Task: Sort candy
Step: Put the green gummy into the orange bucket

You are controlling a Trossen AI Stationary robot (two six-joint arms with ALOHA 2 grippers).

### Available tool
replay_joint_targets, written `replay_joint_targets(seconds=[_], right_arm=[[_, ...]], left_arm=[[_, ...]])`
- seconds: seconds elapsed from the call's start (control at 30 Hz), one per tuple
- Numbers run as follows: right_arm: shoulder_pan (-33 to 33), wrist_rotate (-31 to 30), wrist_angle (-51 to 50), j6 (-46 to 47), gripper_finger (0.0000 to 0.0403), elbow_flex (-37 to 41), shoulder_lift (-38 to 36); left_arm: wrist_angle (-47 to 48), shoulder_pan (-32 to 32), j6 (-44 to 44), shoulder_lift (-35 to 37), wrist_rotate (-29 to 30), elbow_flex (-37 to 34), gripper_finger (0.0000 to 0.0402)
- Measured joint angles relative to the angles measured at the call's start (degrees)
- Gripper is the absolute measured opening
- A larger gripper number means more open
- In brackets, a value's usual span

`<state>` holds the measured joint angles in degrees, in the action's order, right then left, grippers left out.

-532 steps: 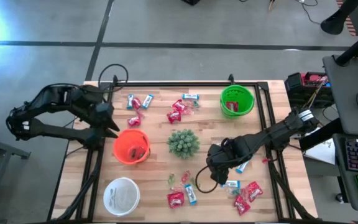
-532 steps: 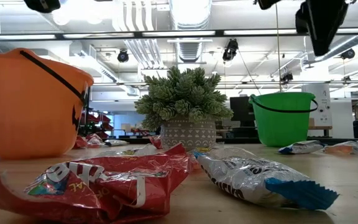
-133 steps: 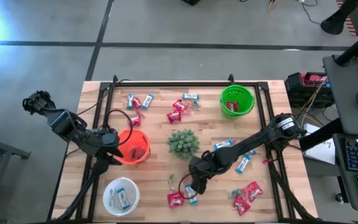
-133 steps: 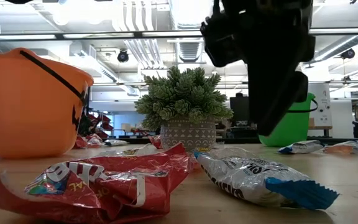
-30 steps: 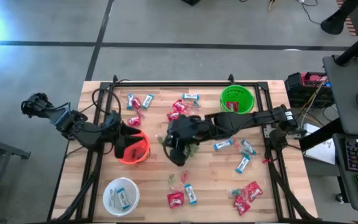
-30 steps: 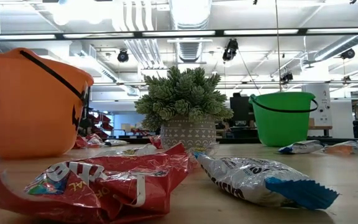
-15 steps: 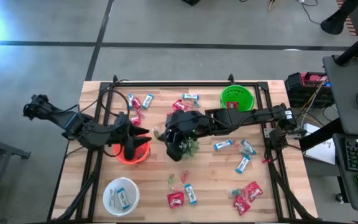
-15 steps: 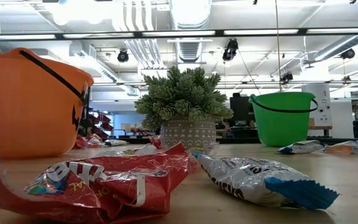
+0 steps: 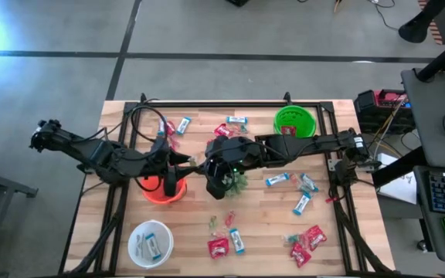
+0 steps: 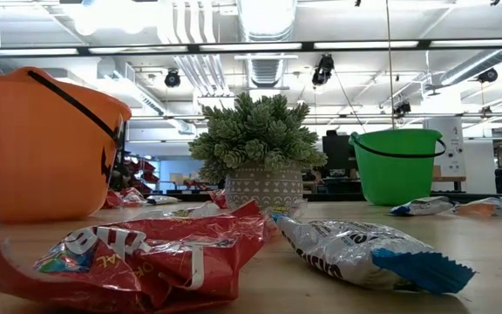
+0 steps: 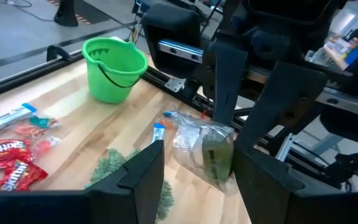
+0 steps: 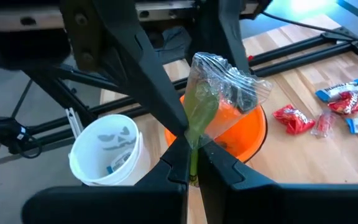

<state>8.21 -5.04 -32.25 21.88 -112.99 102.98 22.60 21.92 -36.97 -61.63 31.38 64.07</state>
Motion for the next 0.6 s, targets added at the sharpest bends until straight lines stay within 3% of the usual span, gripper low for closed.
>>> replay_joint_targets(seconds=[0.3,0.6], right_arm=[[0.0,0.1,-0.1,0.0,0.0011,0.0,0.2],[-0.1,0.1,-0.4,0.0,0.0011,0.1,0.5]], left_arm=[[-2.0,-0.8,6.1,-0.4,-0.2,0.0,0.0151],[-3.4,-1.7,9.5,-1.1,-2.4,0.0,0.003]])
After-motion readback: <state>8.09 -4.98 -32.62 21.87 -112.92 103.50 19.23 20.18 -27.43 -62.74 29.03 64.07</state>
